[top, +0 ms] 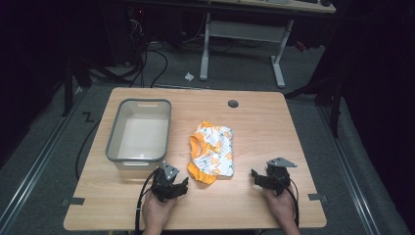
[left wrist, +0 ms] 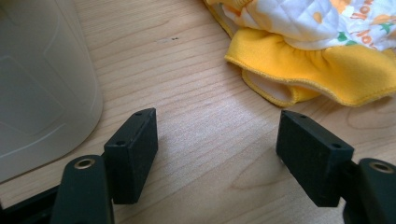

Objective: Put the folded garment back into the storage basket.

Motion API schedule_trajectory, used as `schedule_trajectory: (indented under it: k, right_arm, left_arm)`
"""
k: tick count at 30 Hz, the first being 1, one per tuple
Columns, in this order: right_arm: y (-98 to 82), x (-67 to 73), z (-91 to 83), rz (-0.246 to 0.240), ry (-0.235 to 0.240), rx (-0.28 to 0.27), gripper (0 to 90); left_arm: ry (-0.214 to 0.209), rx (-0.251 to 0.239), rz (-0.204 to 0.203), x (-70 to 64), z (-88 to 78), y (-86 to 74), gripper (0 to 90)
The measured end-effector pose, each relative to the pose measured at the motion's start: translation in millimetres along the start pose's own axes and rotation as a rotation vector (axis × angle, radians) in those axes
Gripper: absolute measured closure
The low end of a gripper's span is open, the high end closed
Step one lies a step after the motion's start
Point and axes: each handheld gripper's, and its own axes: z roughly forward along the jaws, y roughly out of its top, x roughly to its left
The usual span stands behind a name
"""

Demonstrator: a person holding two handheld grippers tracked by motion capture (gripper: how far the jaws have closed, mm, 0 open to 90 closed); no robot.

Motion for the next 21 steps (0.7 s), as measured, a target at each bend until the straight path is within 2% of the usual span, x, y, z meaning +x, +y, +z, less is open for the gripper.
schedule_trajectory:
  k: [21]
  right_arm:
    - [0.3, 0.1, 0.3, 0.002, -0.002, -0.001, 27.2]
  left_arm:
    - [-0.006, 0.001, 0.000, 0.2, -0.1, -0.1, 29.3]
